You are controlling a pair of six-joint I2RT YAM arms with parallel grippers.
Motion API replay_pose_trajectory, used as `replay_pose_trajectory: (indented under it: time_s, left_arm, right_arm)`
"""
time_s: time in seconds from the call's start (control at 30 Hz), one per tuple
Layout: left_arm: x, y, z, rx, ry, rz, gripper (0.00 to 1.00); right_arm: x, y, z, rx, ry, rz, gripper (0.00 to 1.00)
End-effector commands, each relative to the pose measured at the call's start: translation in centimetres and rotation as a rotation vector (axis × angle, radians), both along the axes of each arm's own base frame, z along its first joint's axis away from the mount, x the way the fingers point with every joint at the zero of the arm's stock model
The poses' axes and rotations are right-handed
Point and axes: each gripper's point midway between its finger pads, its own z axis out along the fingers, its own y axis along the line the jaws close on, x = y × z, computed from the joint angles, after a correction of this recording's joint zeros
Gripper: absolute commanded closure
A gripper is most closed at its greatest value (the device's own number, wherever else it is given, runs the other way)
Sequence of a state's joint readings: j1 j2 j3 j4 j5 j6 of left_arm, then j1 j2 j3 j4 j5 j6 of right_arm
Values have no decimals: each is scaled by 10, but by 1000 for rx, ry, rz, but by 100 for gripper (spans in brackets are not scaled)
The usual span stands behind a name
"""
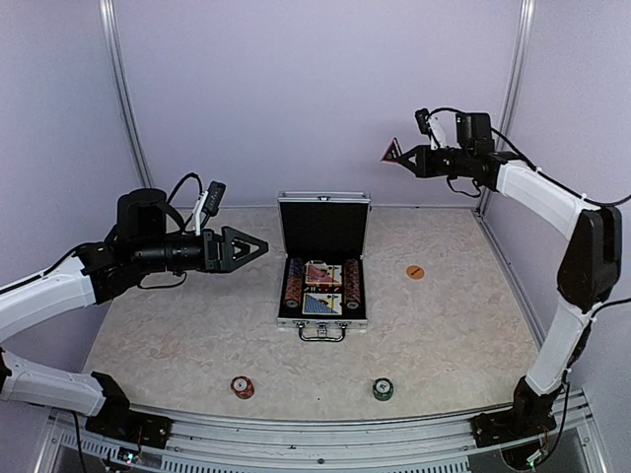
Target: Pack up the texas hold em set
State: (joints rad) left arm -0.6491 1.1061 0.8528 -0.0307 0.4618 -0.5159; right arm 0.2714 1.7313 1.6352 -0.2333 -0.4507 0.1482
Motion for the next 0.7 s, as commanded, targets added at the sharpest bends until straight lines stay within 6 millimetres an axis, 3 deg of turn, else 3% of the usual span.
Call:
replay_pose_trajectory:
  time_s: [0.0,0.17,0.3,0.5,0.67]
  left_arm:
    - [5,16,-6,38,7,68,1]
    - [13,32,-6,62,15,143,1]
    - [20,42,-4,85,24,200,1]
    - [29,51,-2,127,34,260,1]
    - [34,53,-1,140,42,285,1]
  right_arm:
    - [71,-15,-34,-108,4,-141,100]
    - [138,-9,-83,-192,1,-170,100]
    - [179,-5,-118,-226,-30,-180,100]
    - [208,-9,-161,-280,-108,-226,100]
    - [217,-17,-204,-385,-104,-268,100]
